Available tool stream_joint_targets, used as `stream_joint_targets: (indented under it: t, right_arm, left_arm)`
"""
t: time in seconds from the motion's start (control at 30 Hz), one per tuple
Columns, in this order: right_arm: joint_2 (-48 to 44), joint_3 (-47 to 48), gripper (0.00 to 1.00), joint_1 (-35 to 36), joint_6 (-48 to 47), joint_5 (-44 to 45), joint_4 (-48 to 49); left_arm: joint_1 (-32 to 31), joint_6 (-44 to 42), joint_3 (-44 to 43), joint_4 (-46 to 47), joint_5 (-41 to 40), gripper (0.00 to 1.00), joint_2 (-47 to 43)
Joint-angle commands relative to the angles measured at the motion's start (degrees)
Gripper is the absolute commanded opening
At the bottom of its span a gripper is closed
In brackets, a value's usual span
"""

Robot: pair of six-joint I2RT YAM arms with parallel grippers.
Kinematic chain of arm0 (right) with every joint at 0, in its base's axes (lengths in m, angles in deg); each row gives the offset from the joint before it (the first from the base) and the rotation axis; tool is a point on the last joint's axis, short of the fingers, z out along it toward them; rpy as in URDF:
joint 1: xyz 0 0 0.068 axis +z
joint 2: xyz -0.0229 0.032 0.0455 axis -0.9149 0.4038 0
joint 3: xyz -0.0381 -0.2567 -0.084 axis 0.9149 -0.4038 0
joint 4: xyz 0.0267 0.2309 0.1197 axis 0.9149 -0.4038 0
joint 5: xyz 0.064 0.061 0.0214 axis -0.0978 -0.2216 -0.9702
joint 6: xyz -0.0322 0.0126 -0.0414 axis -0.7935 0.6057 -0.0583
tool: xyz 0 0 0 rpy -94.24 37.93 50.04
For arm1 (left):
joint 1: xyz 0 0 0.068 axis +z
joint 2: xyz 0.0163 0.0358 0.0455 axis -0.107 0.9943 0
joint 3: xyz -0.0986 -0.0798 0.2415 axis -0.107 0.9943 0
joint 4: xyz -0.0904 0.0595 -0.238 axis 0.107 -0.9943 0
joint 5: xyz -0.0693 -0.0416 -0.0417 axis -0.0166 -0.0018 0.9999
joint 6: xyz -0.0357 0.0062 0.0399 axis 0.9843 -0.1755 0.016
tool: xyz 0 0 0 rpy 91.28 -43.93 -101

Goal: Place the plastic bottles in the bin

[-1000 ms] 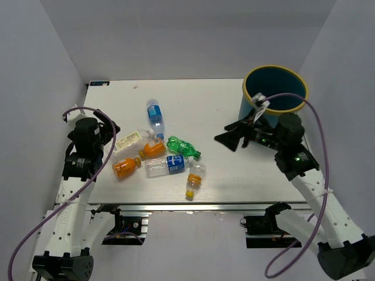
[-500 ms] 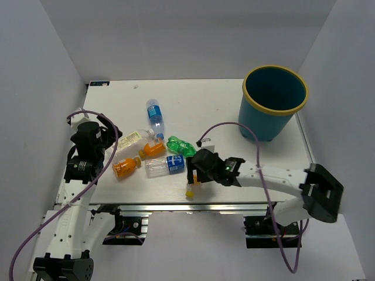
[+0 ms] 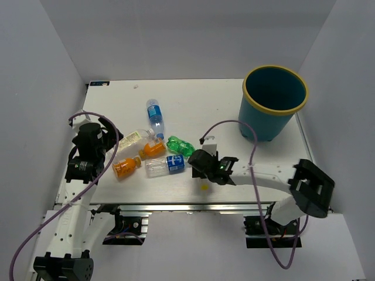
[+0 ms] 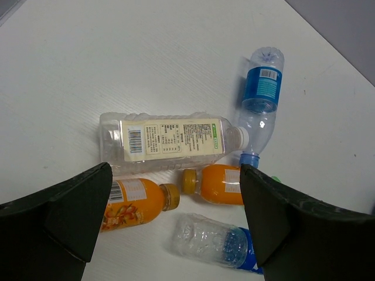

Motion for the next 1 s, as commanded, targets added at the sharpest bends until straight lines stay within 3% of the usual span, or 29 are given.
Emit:
stream_joint_targets:
  t: [0.0,0.07,0.13,0.23,0.37,0.47,0.57,0.6,0.7,0.83,0.87,0.97]
  right_arm:
    - [-10.26,6.99,0.43,-0.07,-12.99,11.14,2.57]
    - [-16.32,9.47,0.43,-2.33,-25.78,13.00,7.73]
    - [-20.18,13.95,0.43,-6.37,-30.94,12.57,9.69]
    - [-21.61,20.08,0.44,-19.98,-35.34,9.33,10.92]
    - [-15.83,29.67,0.50,-38.24,-39.83,7.92,9.00]
    - [-8.19,38.99,0.53,-49.79,-37.91,-4.45,1.19]
    - [-0.01,48.37,0.77,-55.33,-36.93,-11.66,-6.46]
    - [1.40,50.42,0.89,-55.35,-37.98,-12.39,-8.04]
    - [2.56,51.59,0.89,-55.26,-39.30,-20.20,-9.38]
    - [-6.47,42.46,0.89,-52.37,-45.35,-29.52,-0.07]
    - [-8.06,40.87,0.89,-50.36,-50.07,-35.36,1.77]
    - [-13.08,35.07,0.89,-44.38,-54.58,-43.31,2.40]
  left_arm:
    - [0.21,0.76,-0.26,-0.03,1.75,0.98,0.71]
    - [0.21,1.46,-0.35,0.41,2.20,0.98,1.76]
    - [0.12,2.08,-0.52,0.58,2.37,0.98,2.38]
    - [0.12,2.52,-0.87,0.41,2.90,0.98,3.08]
    - [0.21,2.61,-1.58,-0.82,2.20,0.98,3.26]
    - [0.21,2.61,-2.02,-1.79,1.85,0.98,3.61]
    - [0.12,2.43,-2.72,-2.84,1.58,0.98,3.88]
    - [0.12,2.17,-2.98,-2.93,1.67,0.98,4.05]
    - [0.12,1.47,-4.12,-3.72,1.76,0.98,4.58]
    - [0.21,0.94,-4.48,-3.46,1.85,0.98,5.19]
    - [0.21,0.94,-4.39,-3.37,2.11,0.98,5.63]
    - [0.21,0.94,-4.13,-2.67,2.55,0.98,6.86]
